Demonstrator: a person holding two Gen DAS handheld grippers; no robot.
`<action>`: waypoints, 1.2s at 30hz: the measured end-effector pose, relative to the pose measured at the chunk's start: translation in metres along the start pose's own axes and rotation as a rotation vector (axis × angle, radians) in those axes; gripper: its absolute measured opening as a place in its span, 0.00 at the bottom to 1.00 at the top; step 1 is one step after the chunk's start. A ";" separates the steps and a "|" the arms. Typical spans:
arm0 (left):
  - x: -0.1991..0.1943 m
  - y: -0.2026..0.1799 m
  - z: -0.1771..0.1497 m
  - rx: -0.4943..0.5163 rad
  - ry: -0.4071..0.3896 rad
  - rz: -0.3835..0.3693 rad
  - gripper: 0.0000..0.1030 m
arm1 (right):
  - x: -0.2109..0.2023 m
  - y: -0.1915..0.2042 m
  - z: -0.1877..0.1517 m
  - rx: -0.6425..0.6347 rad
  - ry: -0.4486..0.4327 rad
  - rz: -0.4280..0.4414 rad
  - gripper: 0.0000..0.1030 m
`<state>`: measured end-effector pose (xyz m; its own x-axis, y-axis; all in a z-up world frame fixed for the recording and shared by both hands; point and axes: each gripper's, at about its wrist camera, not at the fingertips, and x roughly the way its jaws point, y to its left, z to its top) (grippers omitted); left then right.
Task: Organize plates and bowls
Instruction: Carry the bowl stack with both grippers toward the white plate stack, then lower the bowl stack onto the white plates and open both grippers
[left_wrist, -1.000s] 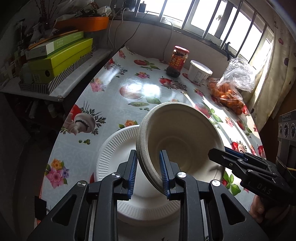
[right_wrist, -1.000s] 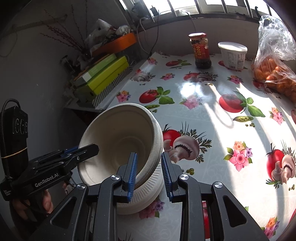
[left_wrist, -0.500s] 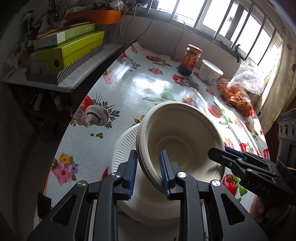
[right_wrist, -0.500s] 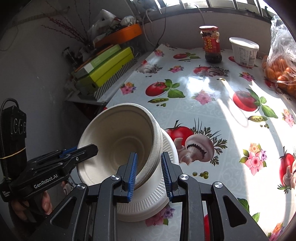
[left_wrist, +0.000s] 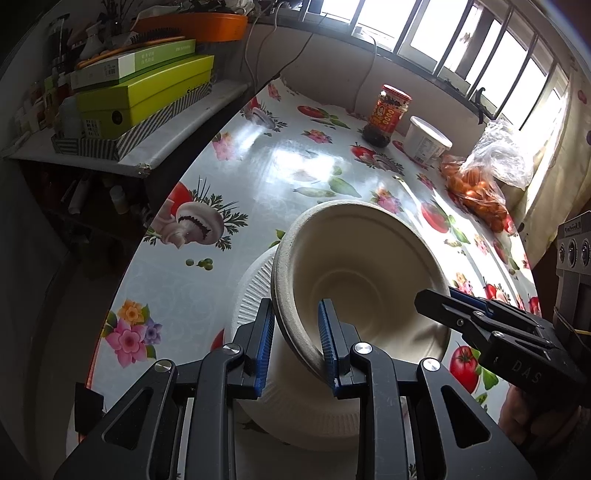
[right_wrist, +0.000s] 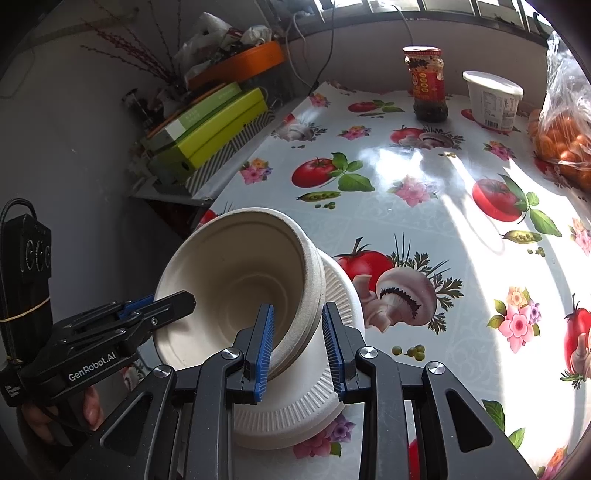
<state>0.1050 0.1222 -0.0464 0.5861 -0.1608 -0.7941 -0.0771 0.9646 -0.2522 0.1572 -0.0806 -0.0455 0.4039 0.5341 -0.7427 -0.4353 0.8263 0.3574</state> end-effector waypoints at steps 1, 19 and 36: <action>0.001 0.001 0.000 0.000 0.001 0.000 0.25 | 0.000 0.001 0.000 0.000 0.000 0.000 0.26; 0.003 0.003 -0.001 -0.002 0.003 -0.005 0.25 | 0.002 0.001 0.000 0.005 0.000 -0.009 0.27; 0.004 0.000 -0.001 0.005 0.005 0.008 0.25 | 0.000 -0.001 0.000 0.012 -0.006 -0.013 0.34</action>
<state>0.1060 0.1211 -0.0500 0.5812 -0.1540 -0.7990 -0.0780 0.9669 -0.2431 0.1574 -0.0813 -0.0461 0.4148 0.5241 -0.7438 -0.4202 0.8354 0.3543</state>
